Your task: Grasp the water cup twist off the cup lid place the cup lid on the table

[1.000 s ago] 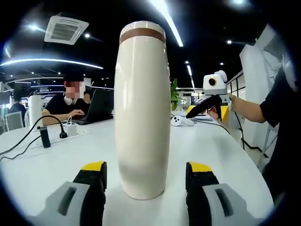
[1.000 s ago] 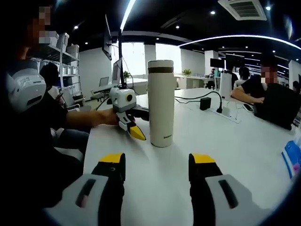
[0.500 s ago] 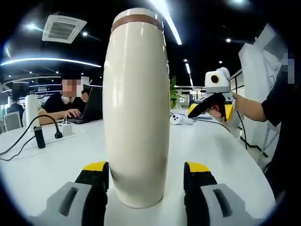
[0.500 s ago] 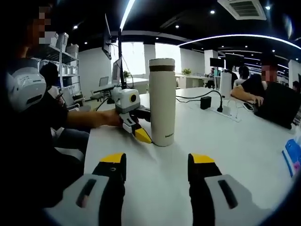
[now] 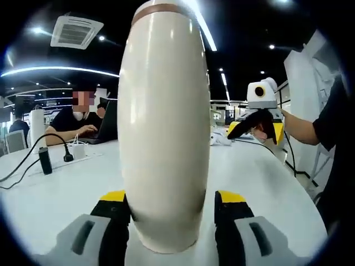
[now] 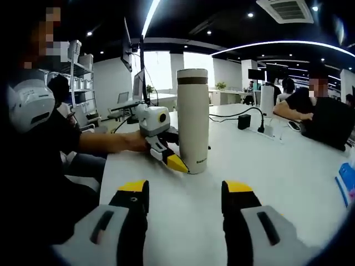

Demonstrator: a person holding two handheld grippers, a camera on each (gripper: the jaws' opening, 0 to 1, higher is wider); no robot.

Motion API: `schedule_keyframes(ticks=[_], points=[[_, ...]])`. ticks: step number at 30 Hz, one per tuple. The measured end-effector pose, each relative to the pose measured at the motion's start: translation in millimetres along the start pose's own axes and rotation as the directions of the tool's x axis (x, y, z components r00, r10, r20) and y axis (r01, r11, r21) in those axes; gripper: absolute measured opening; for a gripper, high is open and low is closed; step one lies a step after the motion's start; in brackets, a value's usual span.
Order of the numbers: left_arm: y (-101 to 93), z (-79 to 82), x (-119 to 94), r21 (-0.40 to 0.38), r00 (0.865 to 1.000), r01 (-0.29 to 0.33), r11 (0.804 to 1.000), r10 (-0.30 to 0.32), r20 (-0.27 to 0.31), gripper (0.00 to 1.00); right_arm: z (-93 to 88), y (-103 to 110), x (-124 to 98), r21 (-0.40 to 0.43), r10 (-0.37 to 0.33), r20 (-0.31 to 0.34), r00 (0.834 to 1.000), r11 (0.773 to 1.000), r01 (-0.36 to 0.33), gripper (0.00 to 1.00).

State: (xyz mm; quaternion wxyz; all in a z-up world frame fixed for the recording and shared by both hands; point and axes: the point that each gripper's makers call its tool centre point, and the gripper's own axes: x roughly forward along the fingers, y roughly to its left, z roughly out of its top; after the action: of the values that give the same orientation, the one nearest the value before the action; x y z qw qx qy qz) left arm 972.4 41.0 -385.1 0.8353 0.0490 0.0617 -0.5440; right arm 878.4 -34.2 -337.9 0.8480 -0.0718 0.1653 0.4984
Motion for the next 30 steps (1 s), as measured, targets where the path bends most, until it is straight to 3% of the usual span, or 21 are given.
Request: schedule_keyframes(ticks=[12, 20, 23, 30], points=[[8.2, -3.0, 6.1, 0.03, 1.0, -0.022, 0.999, 0.023, -0.013, 0.56, -4.6, -0.1, -11.3, 0.007, -0.01, -0.002, 1.0, 1.0, 0.01, 0.55], [7.9, -2.8, 8.4, 0.006, 1.0, -0.022, 1.0, 0.022, -0.013, 0.56, 1.3, 0.5, -15.5, 0.002, -0.012, 0.013, 1.0, 1.0, 0.012, 0.53], [8.5, -3.1, 8.4, -0.001, 1.0, -0.025, 1.0, 0.025, -0.013, 0.56, 12.0, 1.8, -15.5, -0.001, -0.009, 0.037, 0.999, 1.0, 0.009, 0.52], [9.8, -3.6, 9.3, -0.024, 1.0, -0.022, 0.999, 0.022, -0.012, 0.56, 56.2, 3.0, -12.3, -0.041, -0.009, 0.114, 0.993, 0.999, 0.014, 0.5]])
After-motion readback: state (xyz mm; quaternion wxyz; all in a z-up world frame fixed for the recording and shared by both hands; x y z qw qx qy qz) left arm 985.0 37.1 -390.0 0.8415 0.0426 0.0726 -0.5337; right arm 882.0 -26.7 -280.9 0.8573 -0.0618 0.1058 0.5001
